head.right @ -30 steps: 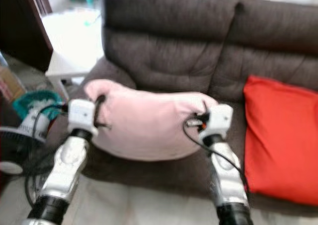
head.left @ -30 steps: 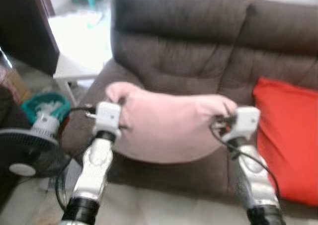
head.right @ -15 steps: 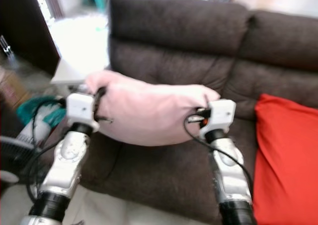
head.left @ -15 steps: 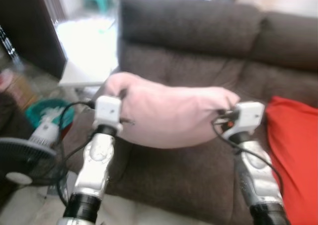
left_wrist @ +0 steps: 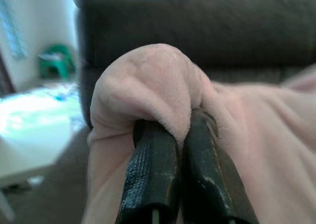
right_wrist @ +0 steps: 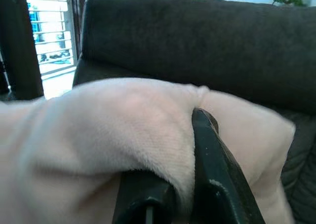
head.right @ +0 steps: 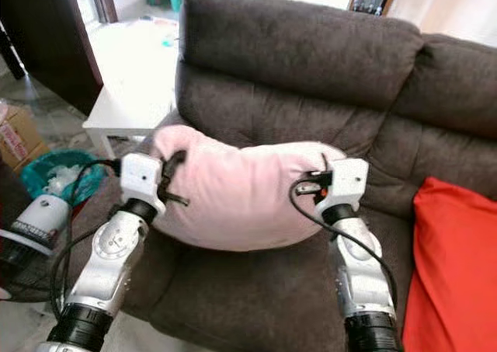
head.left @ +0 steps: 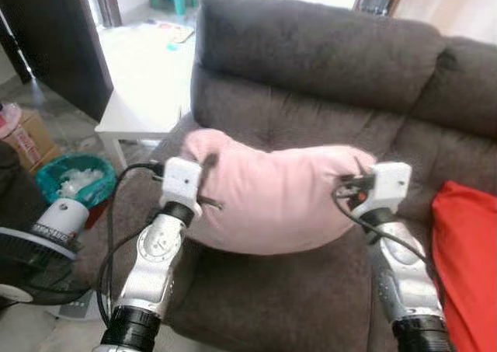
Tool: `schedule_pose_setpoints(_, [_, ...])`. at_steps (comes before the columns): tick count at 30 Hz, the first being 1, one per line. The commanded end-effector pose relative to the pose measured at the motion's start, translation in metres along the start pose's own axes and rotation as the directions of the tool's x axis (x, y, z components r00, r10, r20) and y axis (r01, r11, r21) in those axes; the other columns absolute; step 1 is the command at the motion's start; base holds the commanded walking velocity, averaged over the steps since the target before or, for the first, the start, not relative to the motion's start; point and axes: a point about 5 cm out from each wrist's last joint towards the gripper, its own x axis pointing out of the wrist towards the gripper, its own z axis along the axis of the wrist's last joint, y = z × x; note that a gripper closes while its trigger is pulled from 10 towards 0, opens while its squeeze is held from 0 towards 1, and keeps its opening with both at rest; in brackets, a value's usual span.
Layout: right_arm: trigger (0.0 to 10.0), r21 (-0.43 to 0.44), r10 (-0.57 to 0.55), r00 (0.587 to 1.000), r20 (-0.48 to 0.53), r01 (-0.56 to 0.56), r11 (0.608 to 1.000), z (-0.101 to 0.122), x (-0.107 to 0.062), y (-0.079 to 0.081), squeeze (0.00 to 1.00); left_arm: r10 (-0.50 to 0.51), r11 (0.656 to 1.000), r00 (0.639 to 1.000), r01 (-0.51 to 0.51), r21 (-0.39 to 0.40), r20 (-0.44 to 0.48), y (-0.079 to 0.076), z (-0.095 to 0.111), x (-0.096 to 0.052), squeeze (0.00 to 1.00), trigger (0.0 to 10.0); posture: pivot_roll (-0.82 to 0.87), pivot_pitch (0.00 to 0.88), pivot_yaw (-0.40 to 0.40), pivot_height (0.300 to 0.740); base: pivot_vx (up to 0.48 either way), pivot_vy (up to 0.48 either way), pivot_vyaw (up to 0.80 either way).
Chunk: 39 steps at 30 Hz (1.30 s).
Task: Move the pillow to the sofa from floor
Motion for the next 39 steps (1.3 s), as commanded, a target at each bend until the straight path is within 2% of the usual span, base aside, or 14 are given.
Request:
schedule_pose_setpoints(1, [10.0,-0.019,0.070,0.996,0.057,-0.069,0.997,0.013,0.007,0.016,0.00,-0.066,0.997,0.998,0.066,-0.035,-0.013,-0.012,-0.003,-0.001,0.00,10.0,0.11,0.057,-0.094,0.740,0.000,0.000,0.00])
schedule_pose_setpoints(14, [10.0,-0.052,0.063,0.998,0.009,-0.062,0.997,0.008,0.011,0.012,0.00,-0.205,0.972,0.976,0.195,-0.131,-0.071,-0.022,-0.010,-0.005,0.00,10.0,0.12,0.059,-0.097,0.740,0.000,0.000,0.00])
schedule_pose_setpoints(18, [10.0,-0.058,0.076,0.997,0.001,-0.076,0.995,0.008,0.012,0.013,0.00,-0.228,0.965,0.971,0.214,-0.151,-0.078,-0.022,-0.009,-0.006,0.00,10.0,0.12,0.059,-0.100,0.740,0.000,0.000,0.00])
schedule_pose_setpoints(22, [10.0,-0.103,0.105,0.991,-0.079,-0.113,0.988,-0.003,0.012,0.015,0.00,-0.268,0.955,0.959,0.252,-0.157,-0.095,-0.022,-0.009,-0.010,0.00,10.0,0.12,0.056,-0.101,0.740,0.000,0.000,0.00])
schedule_pose_setpoints(28, [10.0,-0.089,0.133,0.986,-0.097,-0.142,0.986,-0.007,0.010,0.016,0.00,-0.272,0.956,0.955,0.253,-0.152,-0.120,-0.014,-0.011,-0.020,0.00,10.0,0.12,0.056,-0.103,0.740,0.000,0.000,0.00])
schedule_pose_setpoints(29, [10.0,-0.085,0.137,0.986,-0.099,-0.145,0.986,-0.007,0.010,0.017,0.38,-0.270,0.956,0.955,0.250,-0.152,-0.125,-0.013,-0.012,-0.021,0.00,10.0,0.12,0.053,-0.103,0.740,0.000,0.000,0.00])
schedule_pose_setpoints(31, [10.0,-0.083,0.139,0.985,-0.099,-0.147,0.986,-0.007,0.010,0.018,1.00,-0.268,0.957,0.955,0.248,-0.151,-0.131,-0.012,-0.013,-0.022,0.00,10.0,0.12,0.051,-0.102,0.740,0.000,0.000,0.00])
schedule_pose_setpoints(39, [10.0,-0.086,0.135,0.986,-0.096,-0.143,0.986,-0.007,0.011,0.018,1.00,-0.278,0.955,0.949,0.256,-0.151,-0.148,-0.013,-0.014,-0.022,0.00,10.0,0.12,0.052,-0.103,0.740,0.000,0.000,0.00])
